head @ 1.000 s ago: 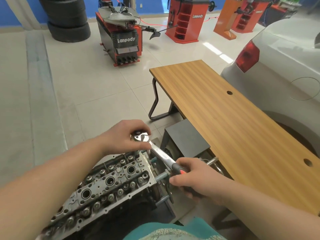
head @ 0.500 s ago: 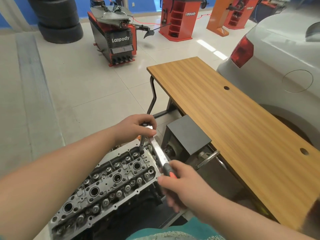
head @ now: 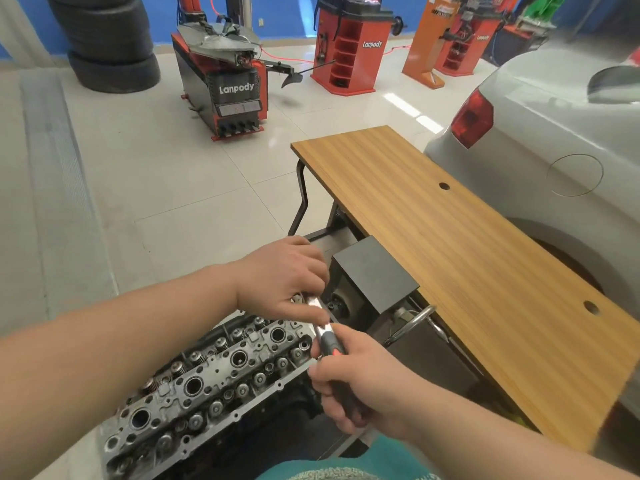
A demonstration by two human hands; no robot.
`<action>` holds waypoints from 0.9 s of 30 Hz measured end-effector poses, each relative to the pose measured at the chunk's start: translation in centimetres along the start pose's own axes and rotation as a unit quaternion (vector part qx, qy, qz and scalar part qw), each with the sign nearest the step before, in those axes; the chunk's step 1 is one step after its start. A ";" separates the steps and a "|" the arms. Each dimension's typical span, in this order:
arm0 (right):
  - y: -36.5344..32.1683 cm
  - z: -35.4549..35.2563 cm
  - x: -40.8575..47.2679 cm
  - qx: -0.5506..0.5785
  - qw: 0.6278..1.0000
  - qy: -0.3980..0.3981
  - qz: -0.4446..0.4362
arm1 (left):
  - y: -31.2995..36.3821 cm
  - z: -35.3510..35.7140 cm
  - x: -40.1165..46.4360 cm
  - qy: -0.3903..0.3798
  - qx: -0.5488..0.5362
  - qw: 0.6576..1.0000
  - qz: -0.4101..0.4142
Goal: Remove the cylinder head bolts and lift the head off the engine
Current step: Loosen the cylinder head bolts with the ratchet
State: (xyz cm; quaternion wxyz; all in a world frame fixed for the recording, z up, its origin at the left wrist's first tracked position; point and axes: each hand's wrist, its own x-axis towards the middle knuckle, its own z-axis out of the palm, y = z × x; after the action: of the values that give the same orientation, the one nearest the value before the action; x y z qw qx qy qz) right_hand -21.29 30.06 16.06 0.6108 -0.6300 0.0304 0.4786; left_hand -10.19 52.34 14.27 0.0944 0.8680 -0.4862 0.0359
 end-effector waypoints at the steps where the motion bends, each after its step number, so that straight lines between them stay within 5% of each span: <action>1: 0.2 -0.2 0.1 0.059 0.998 -0.034 0.005 | -0.3 -0.2 -0.2 -0.022 0.007 0.999 0.023; 9: 0.9 -1.2 0.8 0.255 0.952 -0.149 0.085 | -0.6 0.6 -0.1 0.033 0.033 0.996 0.073; 27: -1.0 -4.0 0.8 0.179 0.956 -0.110 0.205 | 1.1 2.2 1.1 0.078 0.010 0.997 0.007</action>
State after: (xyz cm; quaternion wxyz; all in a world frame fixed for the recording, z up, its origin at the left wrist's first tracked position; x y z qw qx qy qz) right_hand -17.99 27.56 15.43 0.6022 -0.4340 0.1771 0.6463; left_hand -10.57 50.43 12.47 0.1232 0.8600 -0.4829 0.1095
